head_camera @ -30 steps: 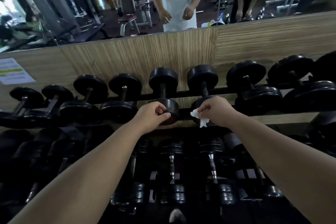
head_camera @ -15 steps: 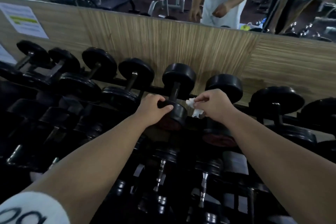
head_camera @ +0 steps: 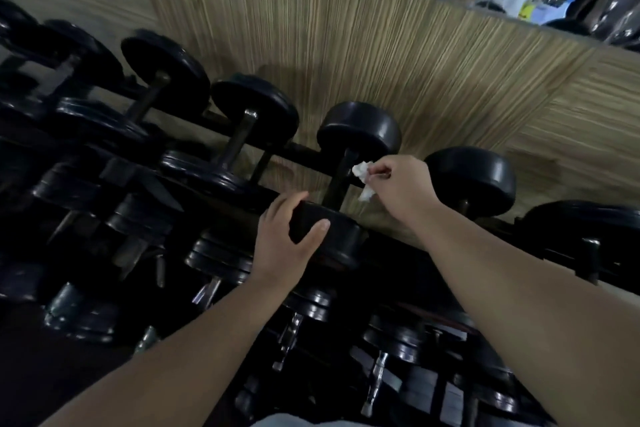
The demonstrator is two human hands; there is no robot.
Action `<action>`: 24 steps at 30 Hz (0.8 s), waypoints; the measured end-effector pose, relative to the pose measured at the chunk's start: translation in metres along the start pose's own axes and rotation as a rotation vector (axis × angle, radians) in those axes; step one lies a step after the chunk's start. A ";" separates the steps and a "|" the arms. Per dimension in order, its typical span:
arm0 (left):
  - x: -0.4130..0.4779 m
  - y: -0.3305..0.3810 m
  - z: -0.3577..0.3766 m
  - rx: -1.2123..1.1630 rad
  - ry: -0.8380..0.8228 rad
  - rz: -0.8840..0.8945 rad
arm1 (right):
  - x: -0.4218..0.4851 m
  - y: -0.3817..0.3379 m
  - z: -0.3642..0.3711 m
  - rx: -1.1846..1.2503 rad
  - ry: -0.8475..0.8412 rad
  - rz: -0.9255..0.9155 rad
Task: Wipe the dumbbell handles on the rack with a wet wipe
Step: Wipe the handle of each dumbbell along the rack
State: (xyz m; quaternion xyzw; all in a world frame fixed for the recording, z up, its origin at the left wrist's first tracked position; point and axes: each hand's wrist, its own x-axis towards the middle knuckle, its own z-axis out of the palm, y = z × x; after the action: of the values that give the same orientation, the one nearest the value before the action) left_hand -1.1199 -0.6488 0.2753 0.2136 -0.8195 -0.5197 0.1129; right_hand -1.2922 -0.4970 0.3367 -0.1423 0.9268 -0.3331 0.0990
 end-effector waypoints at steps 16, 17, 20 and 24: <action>0.003 -0.008 0.008 -0.084 0.057 -0.003 | 0.019 -0.003 0.034 -0.160 -0.341 -0.543; 0.002 -0.009 0.008 -0.093 0.054 -0.002 | 0.021 -0.004 0.032 -0.174 -0.368 -0.567; 0.002 -0.010 0.009 -0.094 0.052 -0.005 | 0.037 -0.006 0.028 -0.202 -0.348 -0.510; 0.003 -0.012 0.009 -0.090 0.064 0.010 | 0.040 -0.008 0.035 -0.431 -0.430 -0.686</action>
State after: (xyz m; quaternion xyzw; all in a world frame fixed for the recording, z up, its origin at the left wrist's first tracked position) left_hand -1.1239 -0.6474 0.2605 0.2208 -0.7922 -0.5485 0.1513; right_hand -1.3184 -0.5367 0.3121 -0.5243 0.8326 -0.1093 0.1410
